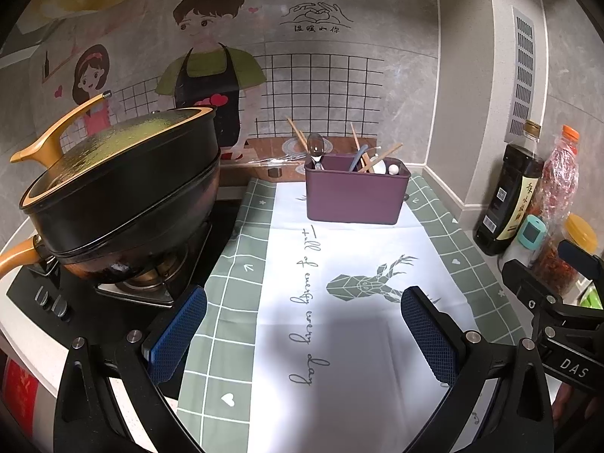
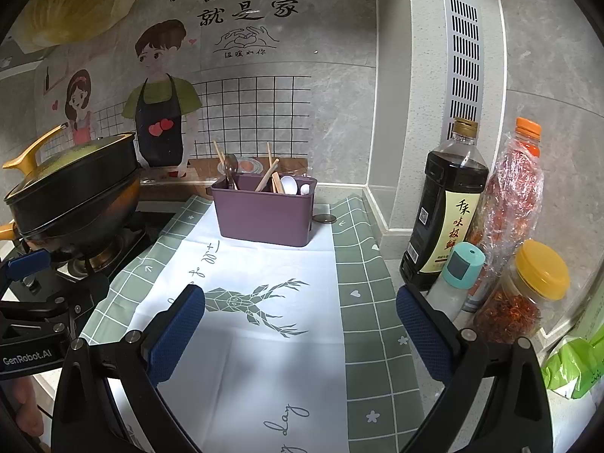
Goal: Organize utensils
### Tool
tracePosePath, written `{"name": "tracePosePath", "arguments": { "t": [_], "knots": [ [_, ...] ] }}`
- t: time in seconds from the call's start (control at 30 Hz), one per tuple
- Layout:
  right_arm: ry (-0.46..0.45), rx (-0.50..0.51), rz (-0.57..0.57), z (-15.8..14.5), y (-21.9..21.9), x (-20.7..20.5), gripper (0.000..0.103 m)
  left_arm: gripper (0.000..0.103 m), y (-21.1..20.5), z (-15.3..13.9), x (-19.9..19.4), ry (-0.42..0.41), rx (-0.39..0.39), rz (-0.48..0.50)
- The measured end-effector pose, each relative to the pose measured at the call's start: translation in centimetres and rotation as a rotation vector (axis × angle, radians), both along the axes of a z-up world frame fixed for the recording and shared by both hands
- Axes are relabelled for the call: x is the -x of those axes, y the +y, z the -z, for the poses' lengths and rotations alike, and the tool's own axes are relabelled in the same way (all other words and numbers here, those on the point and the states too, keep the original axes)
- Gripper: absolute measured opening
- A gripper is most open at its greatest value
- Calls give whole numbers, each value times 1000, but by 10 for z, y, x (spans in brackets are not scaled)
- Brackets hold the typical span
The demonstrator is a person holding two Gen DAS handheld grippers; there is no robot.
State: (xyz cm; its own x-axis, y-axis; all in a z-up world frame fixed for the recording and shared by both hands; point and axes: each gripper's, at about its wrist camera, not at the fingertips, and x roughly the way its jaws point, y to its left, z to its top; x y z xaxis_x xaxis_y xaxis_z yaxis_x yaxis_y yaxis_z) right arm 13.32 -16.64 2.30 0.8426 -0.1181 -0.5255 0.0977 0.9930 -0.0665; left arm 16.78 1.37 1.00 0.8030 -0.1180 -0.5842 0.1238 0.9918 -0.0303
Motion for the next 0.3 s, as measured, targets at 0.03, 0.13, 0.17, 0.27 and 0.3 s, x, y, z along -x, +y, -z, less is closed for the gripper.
{"name": "tracePosePath", "arguments": {
  "t": [0.03,0.13,0.17,0.27,0.3],
  "knots": [
    [-1,3,0,0,0,0,101,102,1,0,0,0,1,1],
    [1,1,0,0,0,0,101,102,0,0,0,0,0,1],
    [1,1,0,0,0,0,101,102,1,1,0,1,-1,2],
    [-1,1,-1,0,-1,-1,101,102,1,1,0,-1,0,3],
    [1,0,-3,0,-1,-2,101,102,1,1,-1,-2,0,6]
  ]
}}
